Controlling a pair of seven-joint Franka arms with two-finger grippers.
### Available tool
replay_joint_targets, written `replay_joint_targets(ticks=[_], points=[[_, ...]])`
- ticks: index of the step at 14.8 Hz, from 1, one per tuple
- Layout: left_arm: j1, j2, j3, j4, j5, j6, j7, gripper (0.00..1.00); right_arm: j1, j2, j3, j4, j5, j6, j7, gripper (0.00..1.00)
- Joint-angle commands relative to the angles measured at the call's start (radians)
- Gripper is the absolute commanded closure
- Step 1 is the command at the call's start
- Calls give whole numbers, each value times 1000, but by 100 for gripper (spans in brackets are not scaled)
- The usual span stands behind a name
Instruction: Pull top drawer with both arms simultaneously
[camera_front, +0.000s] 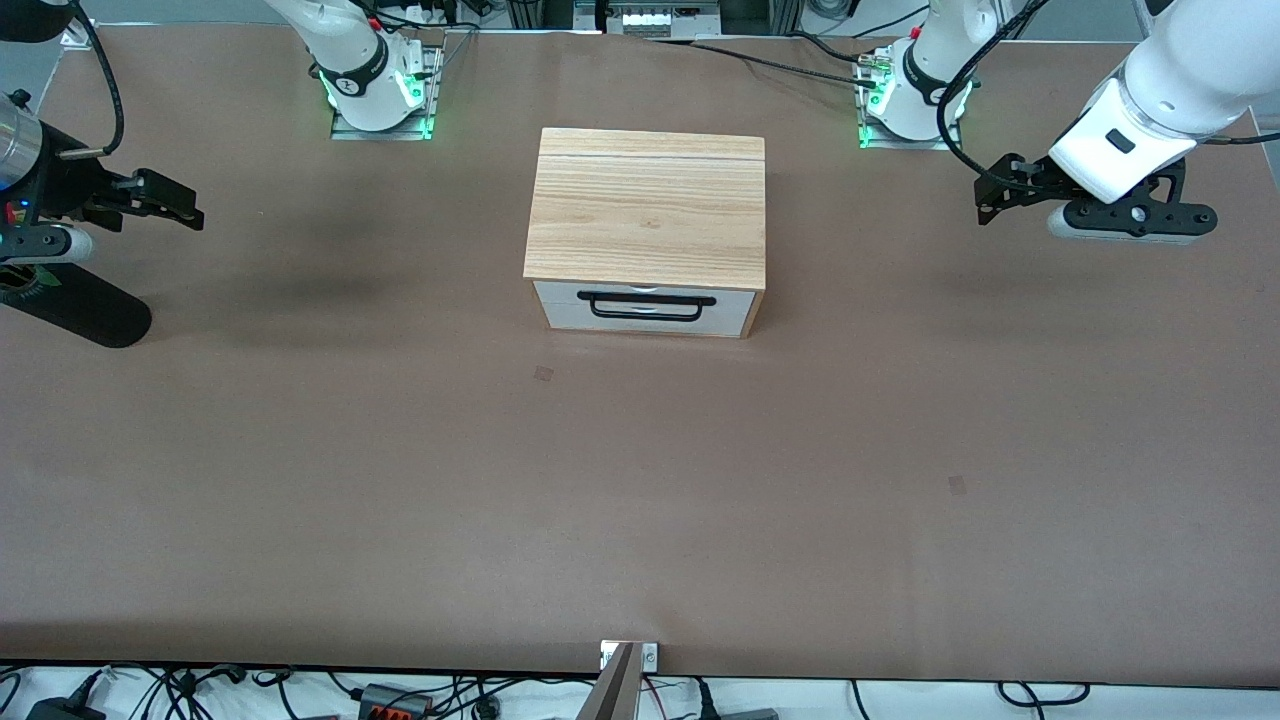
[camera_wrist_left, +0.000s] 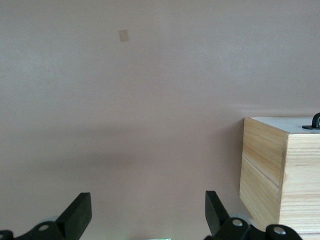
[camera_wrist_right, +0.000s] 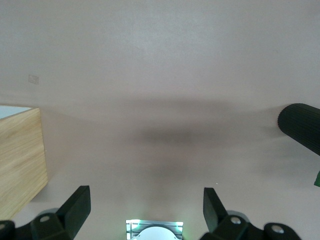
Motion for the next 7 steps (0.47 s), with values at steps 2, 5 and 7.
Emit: replay_joint_targets(ticks=[2,5,7], points=[[5,16,-12,40,10,-23,-3,0,-9,9,8,25,-10,-23,10,0],[7,27,-12,38,10,-23,-1,0,-9,9,8,25,-10,-23,10,0],[7,44,-12,41,7,-6,-3,0,-9,9,8,25,-10,-23,10,0]])
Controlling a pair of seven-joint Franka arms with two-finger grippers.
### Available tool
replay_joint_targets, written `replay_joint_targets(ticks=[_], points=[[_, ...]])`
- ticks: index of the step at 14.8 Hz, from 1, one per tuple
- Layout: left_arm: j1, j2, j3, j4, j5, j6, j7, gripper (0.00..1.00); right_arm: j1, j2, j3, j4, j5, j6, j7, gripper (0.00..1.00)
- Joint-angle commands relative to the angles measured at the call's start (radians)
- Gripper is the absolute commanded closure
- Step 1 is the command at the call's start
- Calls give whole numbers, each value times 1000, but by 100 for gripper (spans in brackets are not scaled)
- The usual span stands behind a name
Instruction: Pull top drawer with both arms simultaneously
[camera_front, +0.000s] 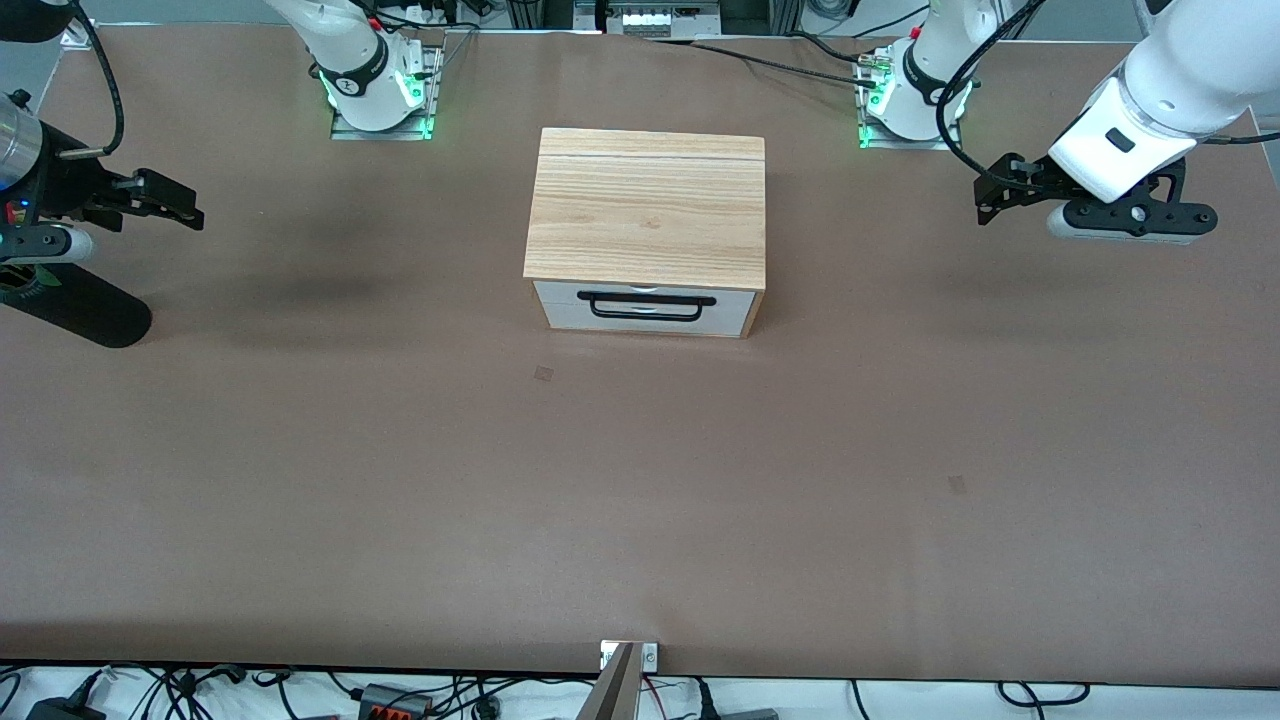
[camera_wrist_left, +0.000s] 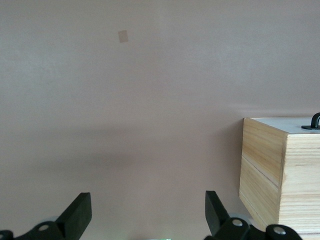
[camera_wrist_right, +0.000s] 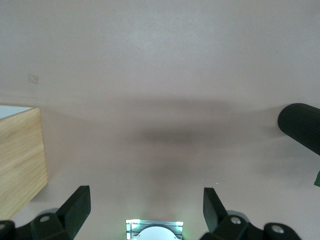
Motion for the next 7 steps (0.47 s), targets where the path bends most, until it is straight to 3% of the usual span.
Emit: replay_joint_targets(ticks=[1,7], points=[[7,67,-9,60,4,13,-3,0,-8,9,8,25,-10,-22,10,0],[-16,245,-17,169,-78,20,-4,0,-8,63,8,26,2,-50,2,0]])
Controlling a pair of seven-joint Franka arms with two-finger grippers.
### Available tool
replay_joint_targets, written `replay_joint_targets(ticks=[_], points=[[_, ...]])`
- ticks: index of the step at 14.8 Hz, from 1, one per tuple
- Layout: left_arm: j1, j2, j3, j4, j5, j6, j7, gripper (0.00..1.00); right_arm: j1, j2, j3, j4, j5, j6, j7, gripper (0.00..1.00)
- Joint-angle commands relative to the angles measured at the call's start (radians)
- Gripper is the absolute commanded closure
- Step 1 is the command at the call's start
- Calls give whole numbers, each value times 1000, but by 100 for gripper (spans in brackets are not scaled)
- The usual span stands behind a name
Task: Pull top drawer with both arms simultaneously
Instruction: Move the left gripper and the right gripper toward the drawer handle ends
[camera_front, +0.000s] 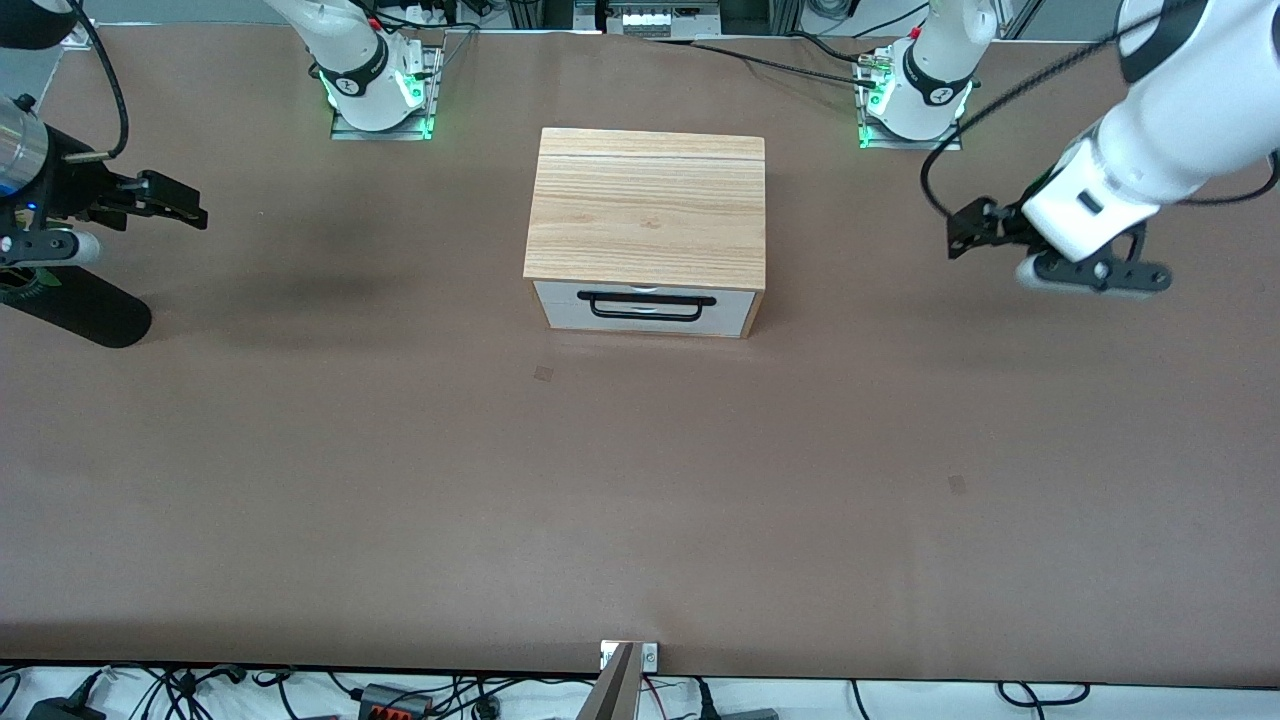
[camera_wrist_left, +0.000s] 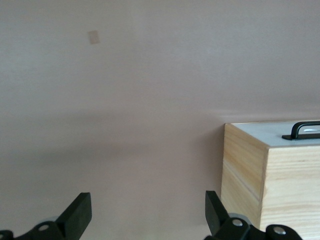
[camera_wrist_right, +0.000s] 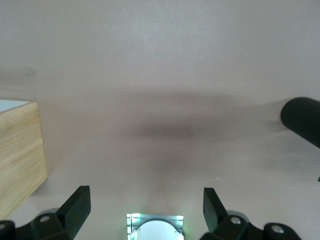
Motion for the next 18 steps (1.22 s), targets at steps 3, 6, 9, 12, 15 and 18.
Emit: replay_joint_targets(ticks=[3,6,9,12,15,18], points=[[-15,142,-4,93,-129,16,-3,0,-2,49,10,22,18,-24,2,0],[-9,209,-4,90,-244,88,14,0,16,116,10,24,163,-19,2,0],[-27,259,-10,81,-303,178,112,0,22,235,8,24,522,-3,2,0],[-19,363,-11,78,-566,205,287,0,71,314,12,19,681,98,-28,0],[-30,427,-15,73,-666,255,448,0,110,410,12,-1,842,195,-262,0],[-29,505,-15,49,-894,252,638,0,145,463,12,-100,1123,301,-507,0]])
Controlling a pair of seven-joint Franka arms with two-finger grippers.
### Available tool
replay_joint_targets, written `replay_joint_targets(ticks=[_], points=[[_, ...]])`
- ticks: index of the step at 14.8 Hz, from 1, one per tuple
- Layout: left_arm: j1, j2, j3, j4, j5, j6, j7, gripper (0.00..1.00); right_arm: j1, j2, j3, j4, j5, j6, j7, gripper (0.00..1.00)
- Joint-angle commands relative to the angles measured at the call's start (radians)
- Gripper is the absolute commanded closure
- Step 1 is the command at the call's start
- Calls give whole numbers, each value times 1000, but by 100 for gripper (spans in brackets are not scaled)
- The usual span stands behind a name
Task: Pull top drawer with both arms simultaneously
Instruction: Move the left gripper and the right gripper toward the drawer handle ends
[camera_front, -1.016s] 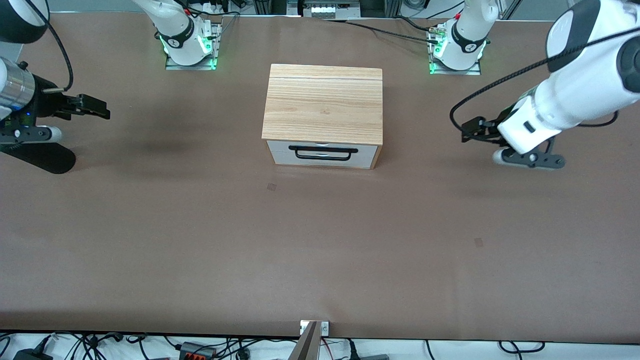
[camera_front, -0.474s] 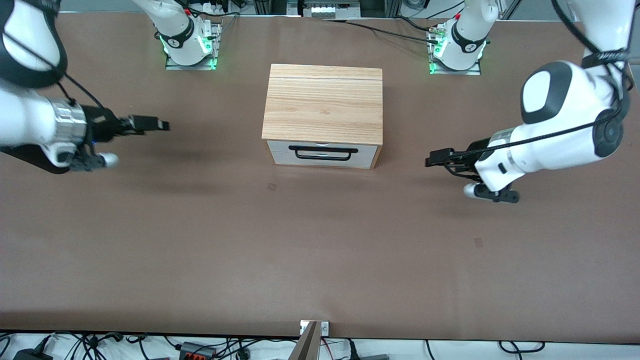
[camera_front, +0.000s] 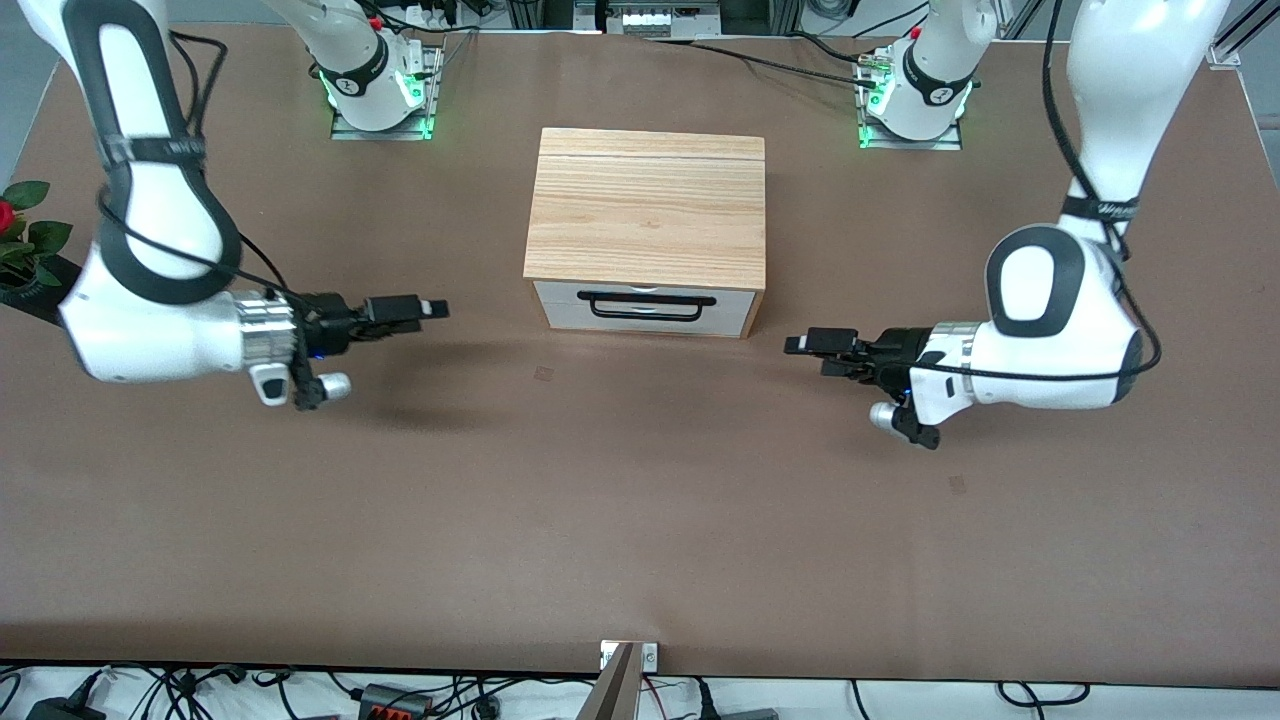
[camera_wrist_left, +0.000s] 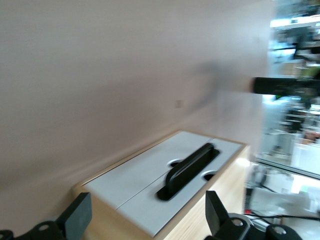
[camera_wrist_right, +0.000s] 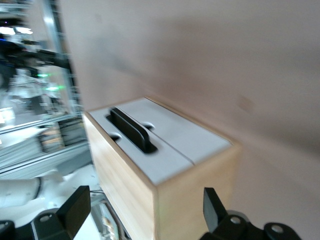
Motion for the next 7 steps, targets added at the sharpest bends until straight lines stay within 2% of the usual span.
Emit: replay_joint_targets(ticks=[1,4,6,7], points=[[-2,68,-5,-7,-172,5,172,0,41,25,-1,-96,220,110,-181,0],[-19,136,-6,-25,-310,-3,362,0,99,34,-1,-168,424,152,-266,0],[-27,151,-8,-59,-390,-8,373,0,133,43,-1,-200,481,148,-333,0],[-24,157,-30,-86,-443,-11,394,0,160,53,-1,-206,506,148,-371,0]])
